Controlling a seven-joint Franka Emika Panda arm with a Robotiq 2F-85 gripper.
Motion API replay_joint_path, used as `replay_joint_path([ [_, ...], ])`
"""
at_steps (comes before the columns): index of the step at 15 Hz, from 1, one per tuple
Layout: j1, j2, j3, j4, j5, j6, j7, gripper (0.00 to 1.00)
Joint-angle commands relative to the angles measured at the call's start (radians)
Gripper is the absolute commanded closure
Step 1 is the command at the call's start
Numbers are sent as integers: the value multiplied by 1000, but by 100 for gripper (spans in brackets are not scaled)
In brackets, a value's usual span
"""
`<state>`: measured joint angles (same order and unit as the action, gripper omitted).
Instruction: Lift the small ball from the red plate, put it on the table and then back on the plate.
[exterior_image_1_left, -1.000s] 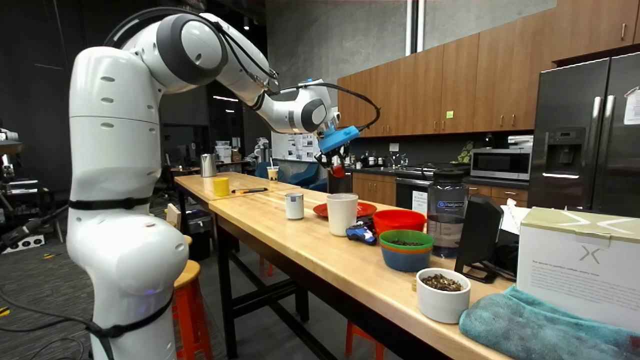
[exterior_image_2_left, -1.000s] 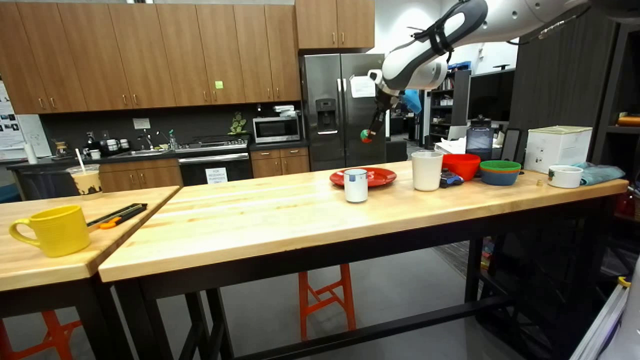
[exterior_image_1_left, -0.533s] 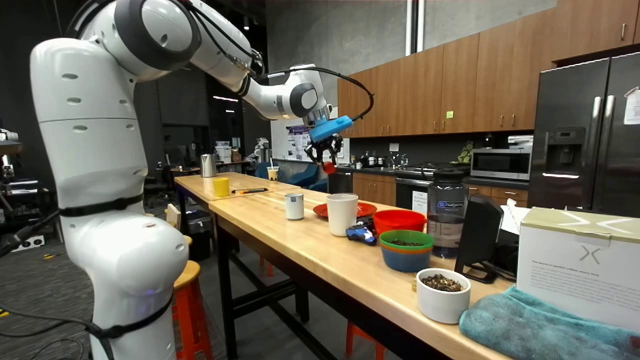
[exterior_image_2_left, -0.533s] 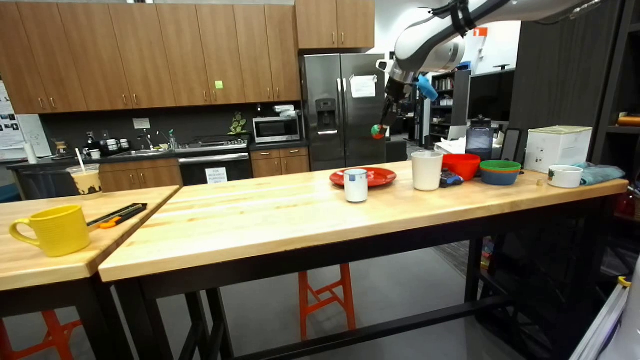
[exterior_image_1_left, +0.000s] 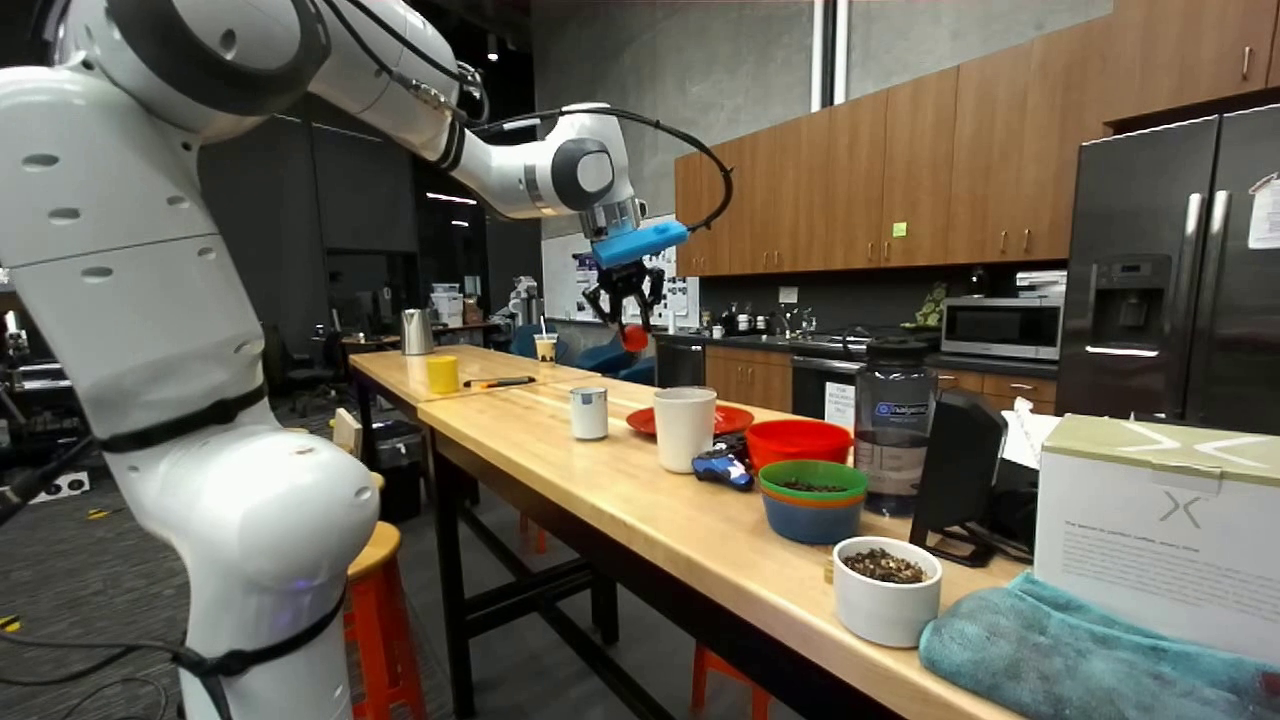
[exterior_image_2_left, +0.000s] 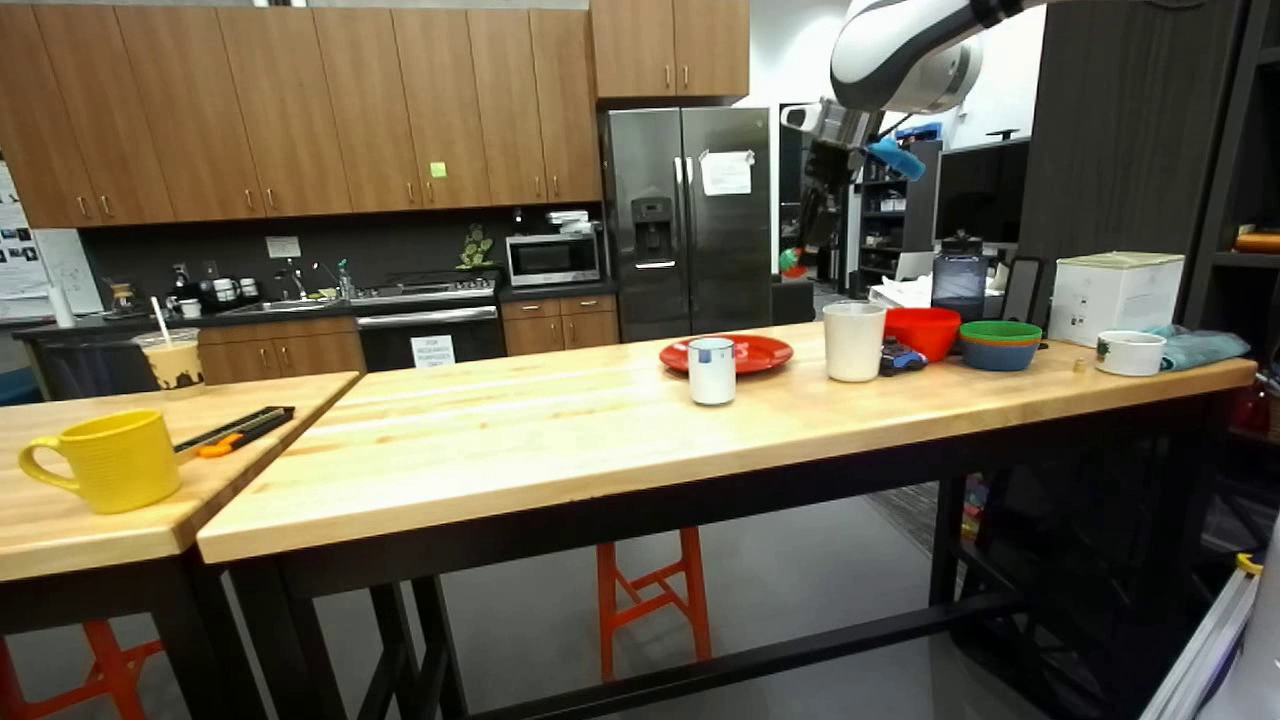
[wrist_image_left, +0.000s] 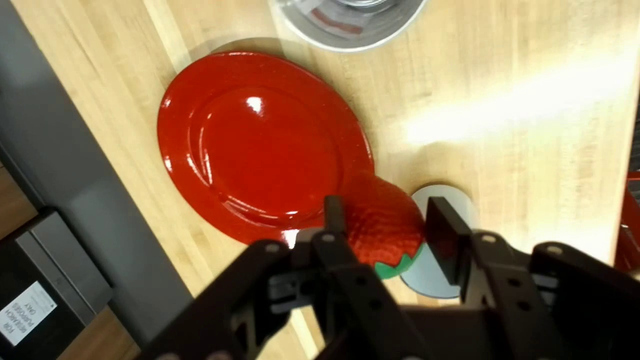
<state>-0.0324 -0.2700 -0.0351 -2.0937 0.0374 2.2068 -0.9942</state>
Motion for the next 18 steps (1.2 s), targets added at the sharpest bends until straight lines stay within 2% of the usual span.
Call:
replay_joint_path([
  [1, 21, -112, -49, -194, 9, 13, -18, 81],
  [7, 8, -270, -138, -435, 5, 36, -29, 81],
  [13, -3, -383, -212, -505, -9, 40, -42, 81],
  [18, -19, -398, -242, -576, -43, 86, -40, 81],
])
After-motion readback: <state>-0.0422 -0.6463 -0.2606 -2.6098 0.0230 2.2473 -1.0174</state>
